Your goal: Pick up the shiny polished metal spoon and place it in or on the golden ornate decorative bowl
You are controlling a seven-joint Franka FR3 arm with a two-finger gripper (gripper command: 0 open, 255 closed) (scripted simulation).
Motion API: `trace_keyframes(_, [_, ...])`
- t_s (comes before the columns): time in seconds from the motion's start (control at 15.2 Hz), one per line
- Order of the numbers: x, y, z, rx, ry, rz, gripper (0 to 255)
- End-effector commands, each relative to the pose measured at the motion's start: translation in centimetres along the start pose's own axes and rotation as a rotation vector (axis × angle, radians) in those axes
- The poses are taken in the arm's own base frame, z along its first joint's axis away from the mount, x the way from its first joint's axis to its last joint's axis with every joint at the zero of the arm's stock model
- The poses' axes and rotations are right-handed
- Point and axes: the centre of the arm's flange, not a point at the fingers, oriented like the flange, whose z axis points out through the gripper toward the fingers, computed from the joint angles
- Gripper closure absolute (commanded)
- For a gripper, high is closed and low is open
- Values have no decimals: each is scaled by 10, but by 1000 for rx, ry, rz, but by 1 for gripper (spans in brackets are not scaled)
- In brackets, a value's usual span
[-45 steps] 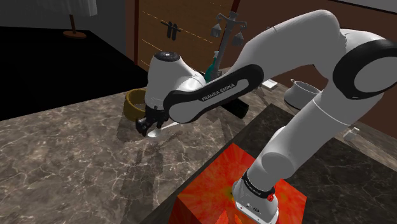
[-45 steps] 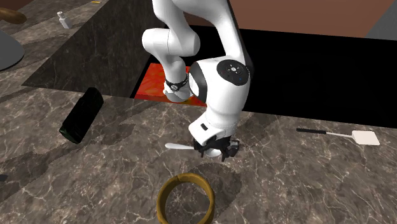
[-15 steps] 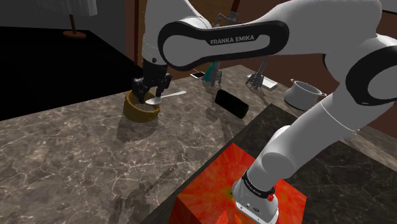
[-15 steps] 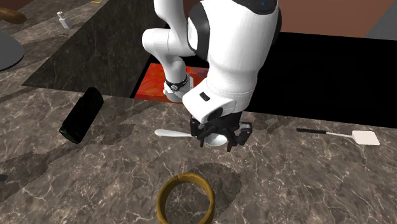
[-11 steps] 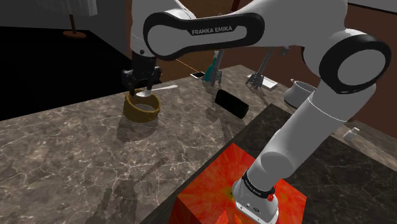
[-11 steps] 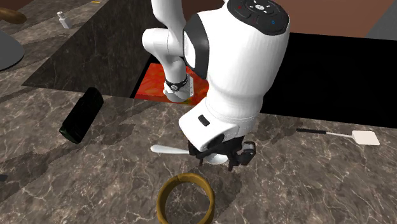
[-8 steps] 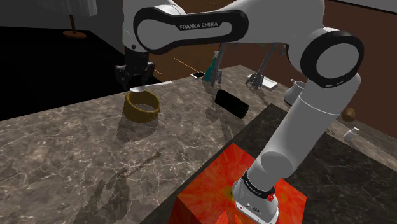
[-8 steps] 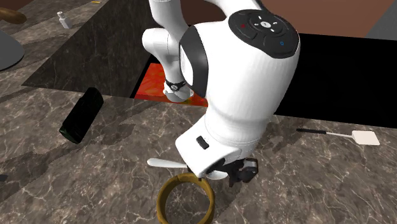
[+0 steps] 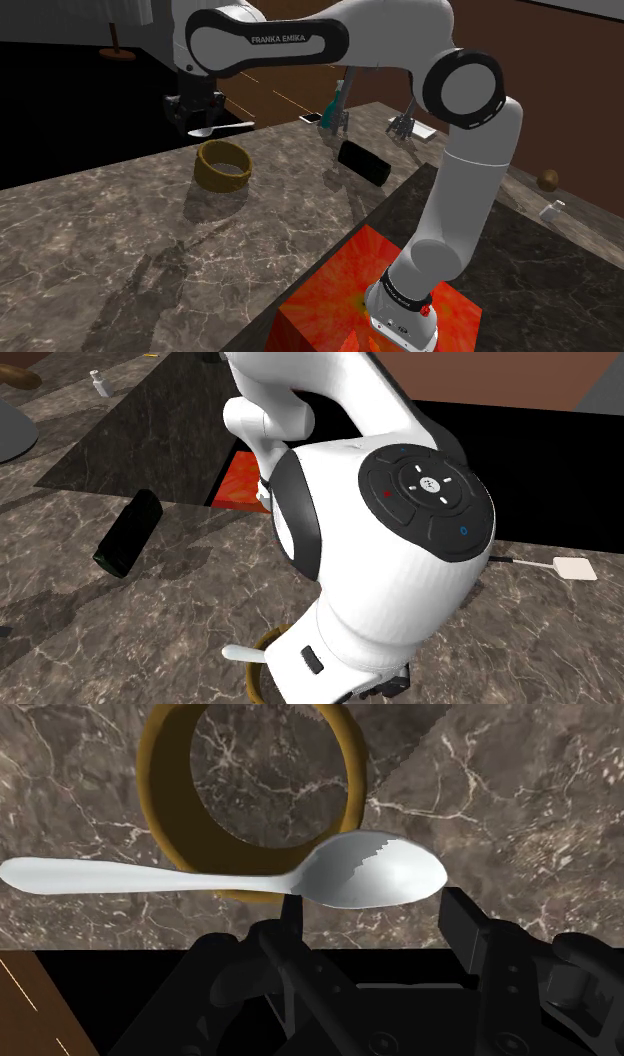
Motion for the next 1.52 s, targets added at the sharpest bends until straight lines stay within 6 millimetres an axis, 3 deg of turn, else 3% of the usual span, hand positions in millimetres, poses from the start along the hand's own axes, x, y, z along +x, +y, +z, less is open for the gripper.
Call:
trace_keyframes(0.0, [0, -1, 10, 0, 1, 0, 255])
trace_keyframes(0.66, [-8, -2, 62, 0, 1, 0, 255])
trace_keyframes(1.19, [-8, -2, 62, 0, 0, 0, 255])
trace_keyframes(1.25, [-8, -2, 62, 0, 0, 0, 0])
trace_keyframes(1.45, [-8, -2, 62, 0, 0, 0, 0])
